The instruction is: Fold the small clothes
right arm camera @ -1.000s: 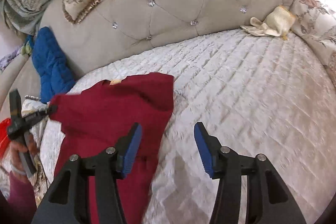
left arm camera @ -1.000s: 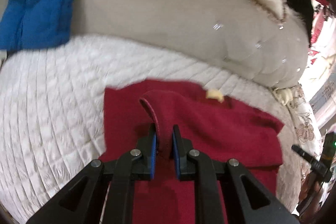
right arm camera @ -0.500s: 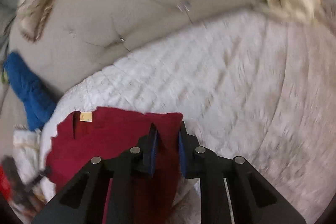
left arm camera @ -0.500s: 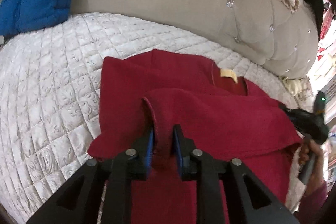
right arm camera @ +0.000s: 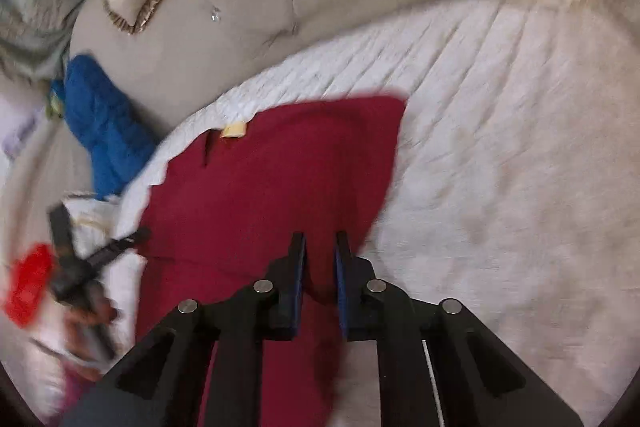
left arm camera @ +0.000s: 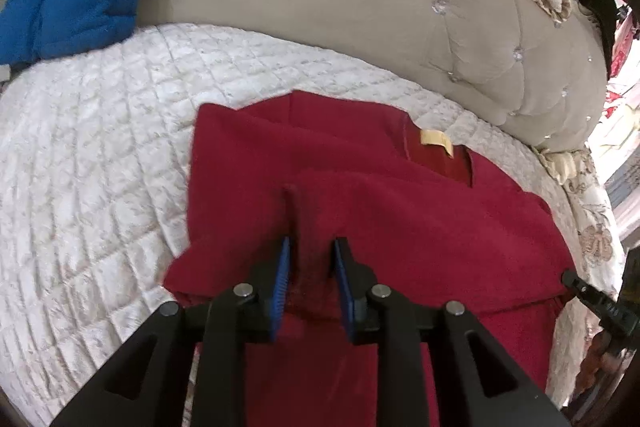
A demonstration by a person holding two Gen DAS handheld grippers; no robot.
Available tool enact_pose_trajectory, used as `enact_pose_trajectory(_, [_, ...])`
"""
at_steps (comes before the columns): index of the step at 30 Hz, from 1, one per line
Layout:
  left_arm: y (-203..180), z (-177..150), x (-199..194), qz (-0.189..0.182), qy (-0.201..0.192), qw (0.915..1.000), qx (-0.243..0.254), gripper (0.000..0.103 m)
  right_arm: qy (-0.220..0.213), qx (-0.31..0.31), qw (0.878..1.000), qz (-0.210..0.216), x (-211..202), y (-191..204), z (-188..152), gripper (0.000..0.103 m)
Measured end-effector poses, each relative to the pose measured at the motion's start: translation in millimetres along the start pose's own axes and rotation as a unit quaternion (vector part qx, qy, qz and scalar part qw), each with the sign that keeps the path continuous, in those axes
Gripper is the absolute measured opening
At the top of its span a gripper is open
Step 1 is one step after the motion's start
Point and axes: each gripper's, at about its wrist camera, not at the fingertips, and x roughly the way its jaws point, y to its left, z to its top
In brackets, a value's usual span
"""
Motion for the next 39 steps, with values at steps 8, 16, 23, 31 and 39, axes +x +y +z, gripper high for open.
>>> enact_pose_trajectory(8, [-10,-3,-10,0.022,-0.025,0.9992,0.020,0.040,-0.023,0.011,0.999,-0.047,-26,-16,-14,0.007])
enact_pose_trajectory(16, [-14,8,0,0.035,-0.041,0.9984,0.019,0.055,-0.049,-0.032,0.997,-0.045,14,23,39,0.009])
enact_pose_trajectory(23, [-21,2,28,0.072,-0.034,0.9957,0.048,0.056,-0.022,0.019,0.996,-0.085,61,-8,59,0.005])
enact_pose_trajectory(31, [-24,-1,28,0.078,-0.042,0.9945,0.056,0.057,-0.032,-0.026,0.994,-0.099,1,7,23,0.007])
enact_pose_trajectory(39, [-28,-5,23,0.085,-0.045,0.9931,0.067,0.058,0.000,-0.050,0.987,-0.149,13,2,-9,0.007])
